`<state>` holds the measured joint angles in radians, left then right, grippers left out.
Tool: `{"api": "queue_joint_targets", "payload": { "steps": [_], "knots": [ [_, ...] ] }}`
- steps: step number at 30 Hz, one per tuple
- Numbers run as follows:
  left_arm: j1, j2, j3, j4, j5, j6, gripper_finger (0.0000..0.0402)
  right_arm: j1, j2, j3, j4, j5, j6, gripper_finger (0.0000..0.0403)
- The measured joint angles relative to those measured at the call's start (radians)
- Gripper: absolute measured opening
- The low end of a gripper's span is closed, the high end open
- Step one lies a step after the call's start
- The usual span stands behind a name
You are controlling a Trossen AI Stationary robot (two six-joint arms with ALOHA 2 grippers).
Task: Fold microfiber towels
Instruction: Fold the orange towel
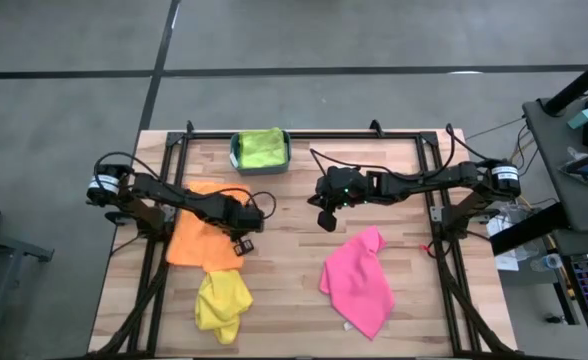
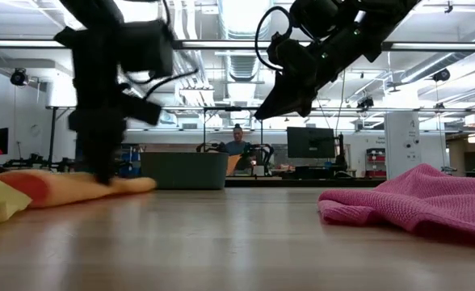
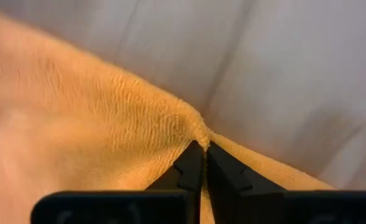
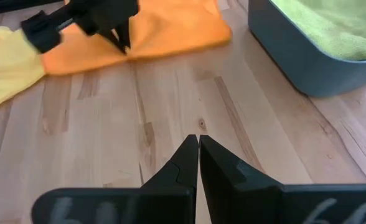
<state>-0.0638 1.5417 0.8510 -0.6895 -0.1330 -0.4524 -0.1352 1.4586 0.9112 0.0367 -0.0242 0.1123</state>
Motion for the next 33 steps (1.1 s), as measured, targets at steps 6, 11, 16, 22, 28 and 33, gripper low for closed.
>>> {"api": "queue_joint_targets", "payload": {
  "steps": [6, 11, 16, 22, 28, 33],
  "knots": [
    [-0.025, 0.007, 0.035, 0.278, 0.011, 0.298, 0.0, 0.0, 0.0, -0.002, 0.0, 0.0, 0.0, 0.0009],
    [-0.027, 0.045, 0.046, 0.354, 0.01, 0.459, 0.0, 0.0, 0.0, -0.004, 0.003, 0.0, 0.0, 0.0009],
    [-0.03, 0.061, 0.045, 0.363, 0.021, 0.498, 0.0021, 0.0, 0.0, -0.005, 0.006, 0.0, 0.005, 0.0009],
    [-0.03, 0.014, 0.053, 0.247, 0.008, 0.41, 0.0102, 0.0, 0.0, -0.005, 0.013, 0.0, 0.001, 0.0009],
    [-0.03, -0.062, 0.053, -0.047, -0.009, 0.257, 0.0169, 0.0, 0.0, -0.01, 0.032, 0.0, 0.001, 0.0009],
    [-0.03, -0.151, -0.024, -0.049, -0.035, 0.212, 0.0184, 0.0, 0.0, -0.024, 0.045, 0.0, -0.008, 0.0009]
  ]
}}
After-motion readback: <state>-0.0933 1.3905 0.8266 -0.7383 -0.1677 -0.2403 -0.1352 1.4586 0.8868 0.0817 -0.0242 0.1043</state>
